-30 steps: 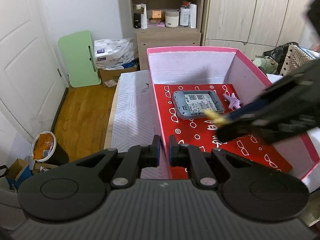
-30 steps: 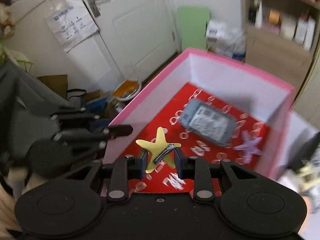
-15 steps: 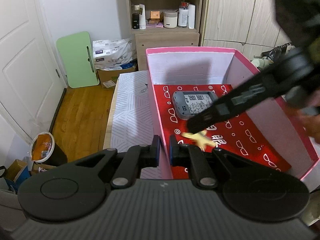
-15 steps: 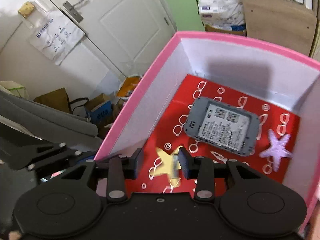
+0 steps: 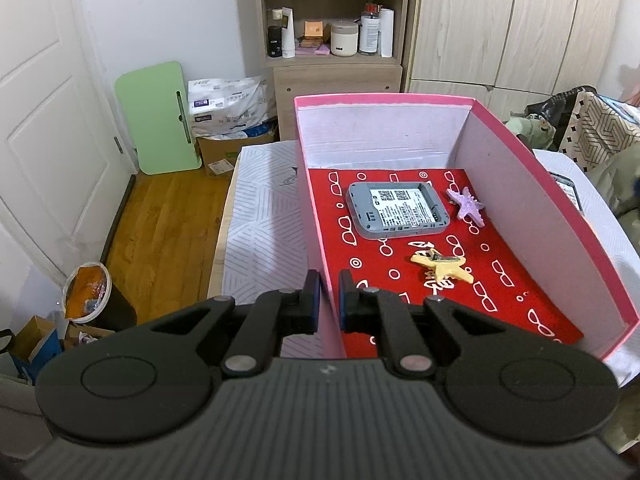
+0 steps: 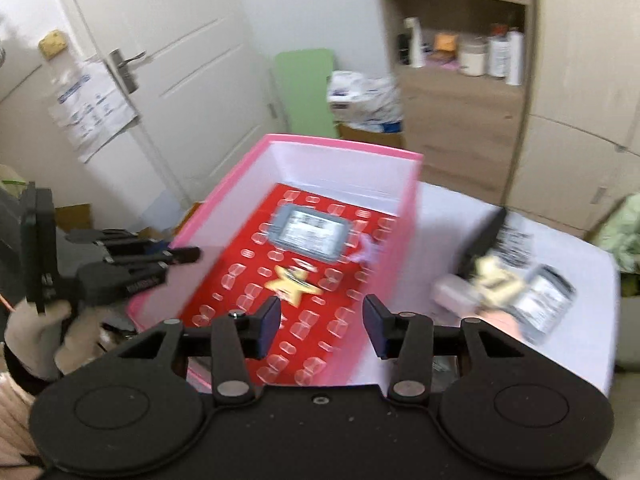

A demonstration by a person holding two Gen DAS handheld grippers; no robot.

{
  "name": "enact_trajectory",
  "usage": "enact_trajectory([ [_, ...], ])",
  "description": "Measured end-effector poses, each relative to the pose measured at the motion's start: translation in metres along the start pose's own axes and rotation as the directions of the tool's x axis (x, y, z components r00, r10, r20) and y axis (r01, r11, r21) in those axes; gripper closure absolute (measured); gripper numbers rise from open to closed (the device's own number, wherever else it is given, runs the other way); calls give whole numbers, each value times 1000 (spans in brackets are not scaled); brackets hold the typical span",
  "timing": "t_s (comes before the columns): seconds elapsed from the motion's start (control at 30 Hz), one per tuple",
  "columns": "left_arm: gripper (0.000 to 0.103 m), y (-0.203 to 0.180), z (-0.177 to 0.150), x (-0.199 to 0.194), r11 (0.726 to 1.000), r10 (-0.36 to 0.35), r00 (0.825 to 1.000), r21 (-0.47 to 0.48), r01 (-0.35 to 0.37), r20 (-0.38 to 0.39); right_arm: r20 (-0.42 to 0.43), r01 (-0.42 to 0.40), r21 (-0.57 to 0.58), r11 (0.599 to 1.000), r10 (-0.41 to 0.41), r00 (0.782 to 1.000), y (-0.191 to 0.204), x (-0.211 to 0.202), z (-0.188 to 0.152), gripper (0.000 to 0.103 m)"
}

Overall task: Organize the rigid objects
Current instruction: 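Drop the yellow star keychain into the box with the right gripper, then grasp the black battery with the right gripper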

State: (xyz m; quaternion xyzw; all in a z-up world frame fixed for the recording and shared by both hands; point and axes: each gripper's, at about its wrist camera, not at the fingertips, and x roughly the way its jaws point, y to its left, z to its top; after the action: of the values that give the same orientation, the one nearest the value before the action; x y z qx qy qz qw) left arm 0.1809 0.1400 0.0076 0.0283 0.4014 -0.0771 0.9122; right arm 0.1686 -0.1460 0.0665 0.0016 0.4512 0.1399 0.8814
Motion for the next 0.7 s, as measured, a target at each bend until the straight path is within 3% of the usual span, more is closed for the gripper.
enact_trajectory([
  [0.17, 95, 0, -1, 0, 1000, 3, 1000, -3, -3, 1, -14, 48, 90, 995, -47, 999, -36, -12, -28, 49],
  [0.37, 95, -1, -2, -1, 1000, 11, 1000, 2, -11, 1, -47, 65, 143, 988, -59, 997, -60, 7, -65, 47],
  [0.5, 95, -2, -2, -2, 1000, 15, 1000, 4, -15, 0, -59, 57, 113, 992, -50, 997, -64, 29, -82, 46],
  [0.63, 95, -2, -3, -2, 1000, 16, 1000, 3, -16, 1, -39, 61, 51, 997, -59, 997, -61, 49, -92, 35],
  [0.7, 95, -1, -3, -2, 1000, 14, 1000, 0, -14, 0, -32, 66, 16, 998, -66, 997, -58, 59, -95, 34],
])
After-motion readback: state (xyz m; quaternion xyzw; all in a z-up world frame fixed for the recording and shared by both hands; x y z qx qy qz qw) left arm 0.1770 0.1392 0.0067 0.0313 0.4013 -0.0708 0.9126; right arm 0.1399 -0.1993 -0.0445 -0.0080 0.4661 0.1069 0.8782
